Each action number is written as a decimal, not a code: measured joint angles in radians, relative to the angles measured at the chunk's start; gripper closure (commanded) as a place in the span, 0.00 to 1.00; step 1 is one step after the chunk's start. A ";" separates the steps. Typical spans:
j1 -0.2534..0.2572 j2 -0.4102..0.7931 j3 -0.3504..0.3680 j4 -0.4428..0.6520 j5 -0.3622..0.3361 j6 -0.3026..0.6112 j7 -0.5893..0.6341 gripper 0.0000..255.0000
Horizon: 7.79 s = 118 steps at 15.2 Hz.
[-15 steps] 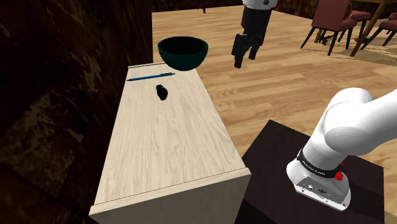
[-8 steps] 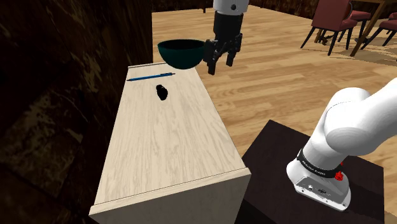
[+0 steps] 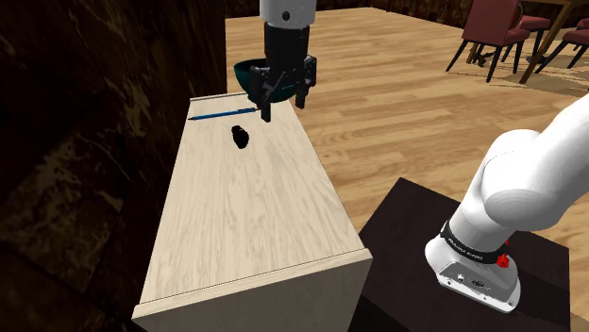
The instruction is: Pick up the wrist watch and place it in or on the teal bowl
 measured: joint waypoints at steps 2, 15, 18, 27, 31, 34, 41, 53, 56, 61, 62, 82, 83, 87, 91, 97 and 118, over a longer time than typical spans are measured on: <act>0.002 0.069 0.035 0.066 -0.010 0.008 0.051 0.00; 0.017 0.267 0.119 0.175 -0.069 0.102 0.189 0.00; 0.017 0.268 0.120 0.168 -0.070 0.111 0.190 0.00; 0.018 0.269 0.120 0.167 -0.070 0.112 0.190 1.00; 0.018 0.268 0.120 0.167 -0.070 0.112 0.190 1.00; 0.017 0.268 0.120 0.184 -0.070 0.094 0.190 1.00; 0.016 0.271 0.119 0.274 -0.073 0.008 0.195 1.00; 0.015 0.313 0.121 0.484 -0.093 -0.164 0.208 1.00; 0.017 0.335 0.126 0.550 -0.103 -0.209 0.217 1.00; 0.023 0.371 0.134 0.658 -0.121 -0.285 0.231 1.00; 0.025 0.378 0.135 0.682 -0.124 -0.303 0.234 1.00; -0.159 0.528 -0.032 0.937 -0.126 -0.427 -0.119 1.00; -0.171 0.532 -0.040 0.938 -0.123 -0.427 -0.138 1.00; -0.189 0.519 -0.051 0.878 -0.116 -0.380 -0.167 1.00; -0.198 0.479 -0.055 0.769 -0.103 -0.310 -0.179 1.00; -0.205 0.438 -0.059 0.631 -0.091 -0.211 -0.192 1.00; -0.202 0.478 -0.058 0.794 -0.102 -0.336 -0.184 0.00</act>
